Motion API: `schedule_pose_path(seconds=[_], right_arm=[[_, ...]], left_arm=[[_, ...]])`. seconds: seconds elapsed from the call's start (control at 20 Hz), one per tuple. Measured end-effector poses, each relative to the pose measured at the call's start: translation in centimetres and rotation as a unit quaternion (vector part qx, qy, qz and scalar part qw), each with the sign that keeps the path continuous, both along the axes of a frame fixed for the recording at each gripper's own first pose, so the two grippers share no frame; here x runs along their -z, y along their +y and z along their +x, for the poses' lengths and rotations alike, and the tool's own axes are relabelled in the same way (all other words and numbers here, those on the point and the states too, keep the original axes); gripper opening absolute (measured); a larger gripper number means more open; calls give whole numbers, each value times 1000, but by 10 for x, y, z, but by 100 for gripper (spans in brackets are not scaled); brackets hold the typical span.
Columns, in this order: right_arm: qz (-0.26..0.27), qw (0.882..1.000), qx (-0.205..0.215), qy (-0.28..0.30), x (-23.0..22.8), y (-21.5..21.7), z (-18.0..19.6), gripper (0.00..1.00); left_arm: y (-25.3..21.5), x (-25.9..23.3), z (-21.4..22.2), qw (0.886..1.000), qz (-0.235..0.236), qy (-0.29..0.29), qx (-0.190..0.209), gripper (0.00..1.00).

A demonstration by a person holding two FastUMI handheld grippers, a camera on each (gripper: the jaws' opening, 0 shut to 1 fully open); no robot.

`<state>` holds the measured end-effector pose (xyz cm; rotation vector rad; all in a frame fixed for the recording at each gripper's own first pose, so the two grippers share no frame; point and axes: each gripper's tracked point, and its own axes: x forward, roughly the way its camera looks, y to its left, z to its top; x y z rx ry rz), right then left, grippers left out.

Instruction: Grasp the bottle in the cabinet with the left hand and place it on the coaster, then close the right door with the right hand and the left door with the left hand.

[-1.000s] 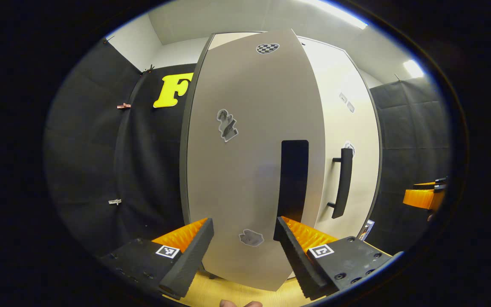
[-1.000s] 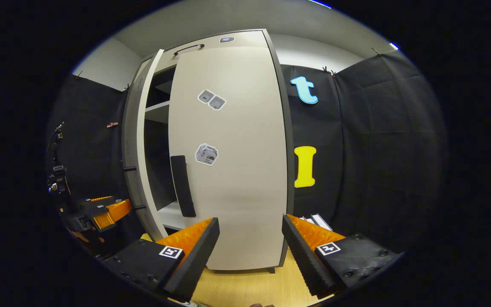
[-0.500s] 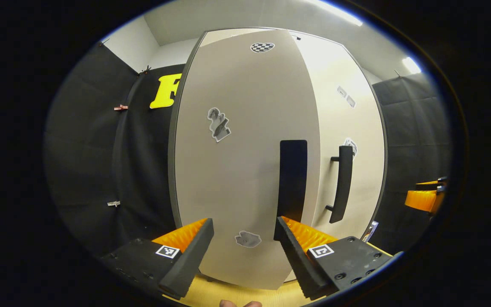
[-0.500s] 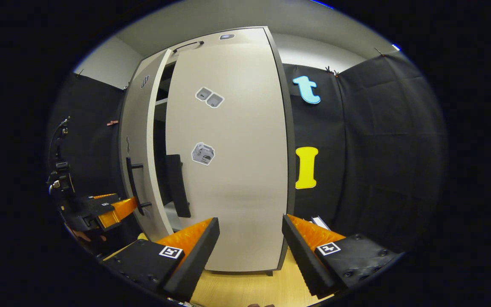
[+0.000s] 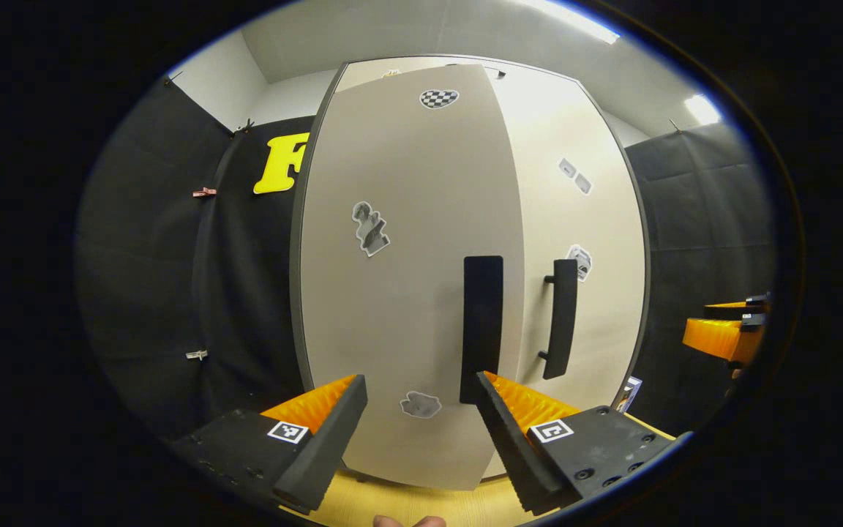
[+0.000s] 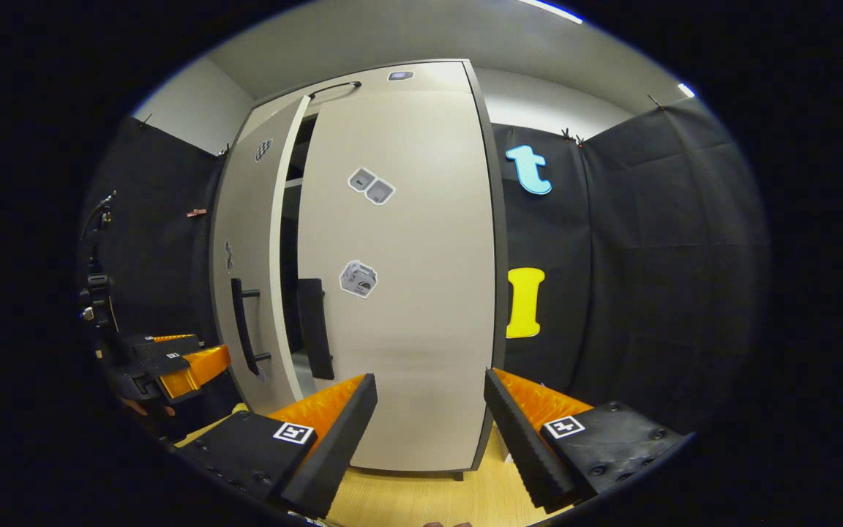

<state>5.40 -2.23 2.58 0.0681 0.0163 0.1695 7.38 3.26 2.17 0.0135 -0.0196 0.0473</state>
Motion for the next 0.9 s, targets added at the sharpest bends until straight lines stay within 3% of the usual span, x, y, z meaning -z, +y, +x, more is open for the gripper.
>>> schedule_pose_path(seconds=[0.9], right_arm=[[-5,1000,12,-12,-6,32,-64,97]], left_arm=[[22,-12,-103,1000,13,-14,-4,94]])
